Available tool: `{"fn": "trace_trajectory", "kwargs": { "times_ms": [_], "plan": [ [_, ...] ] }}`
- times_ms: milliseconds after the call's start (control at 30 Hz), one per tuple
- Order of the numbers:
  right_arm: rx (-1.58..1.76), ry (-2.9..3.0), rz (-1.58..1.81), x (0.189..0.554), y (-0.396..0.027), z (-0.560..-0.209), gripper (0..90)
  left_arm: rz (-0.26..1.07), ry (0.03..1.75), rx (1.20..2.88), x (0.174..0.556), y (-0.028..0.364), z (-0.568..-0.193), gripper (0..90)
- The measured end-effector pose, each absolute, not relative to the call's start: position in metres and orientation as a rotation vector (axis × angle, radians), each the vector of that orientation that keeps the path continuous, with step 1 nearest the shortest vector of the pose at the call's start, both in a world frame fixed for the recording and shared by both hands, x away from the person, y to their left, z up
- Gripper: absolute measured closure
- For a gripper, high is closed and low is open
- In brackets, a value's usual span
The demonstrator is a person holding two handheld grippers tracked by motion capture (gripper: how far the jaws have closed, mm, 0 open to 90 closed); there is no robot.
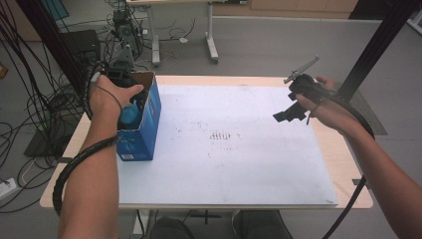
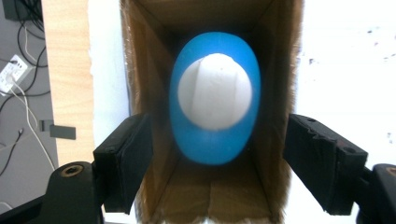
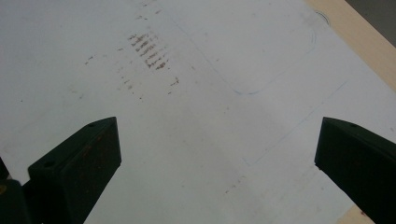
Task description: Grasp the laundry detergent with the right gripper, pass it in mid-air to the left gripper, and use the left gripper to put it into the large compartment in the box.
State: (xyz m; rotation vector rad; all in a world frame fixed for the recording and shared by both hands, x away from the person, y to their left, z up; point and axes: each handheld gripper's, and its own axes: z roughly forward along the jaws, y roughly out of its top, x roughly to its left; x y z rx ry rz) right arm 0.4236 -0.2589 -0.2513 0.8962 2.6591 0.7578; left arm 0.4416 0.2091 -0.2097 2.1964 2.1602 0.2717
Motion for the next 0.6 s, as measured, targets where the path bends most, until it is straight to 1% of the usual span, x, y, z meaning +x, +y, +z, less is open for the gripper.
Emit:
{"fn": "trace_trajectory", "kwargs": {
  "times_ms": [300,600],
  "plan": [
    [0.892,2.669,0.741,0.426,-0.253,-0.251,0.3,0.321,2.074,2.218,0.435,0.196,-0.179,21.0],
    [0.882,2.683,0.719,0.428,-0.249,-0.252,0.3,0.309,1.952,2.237,0.441,0.168,-0.172,14.7]
  ]
}}
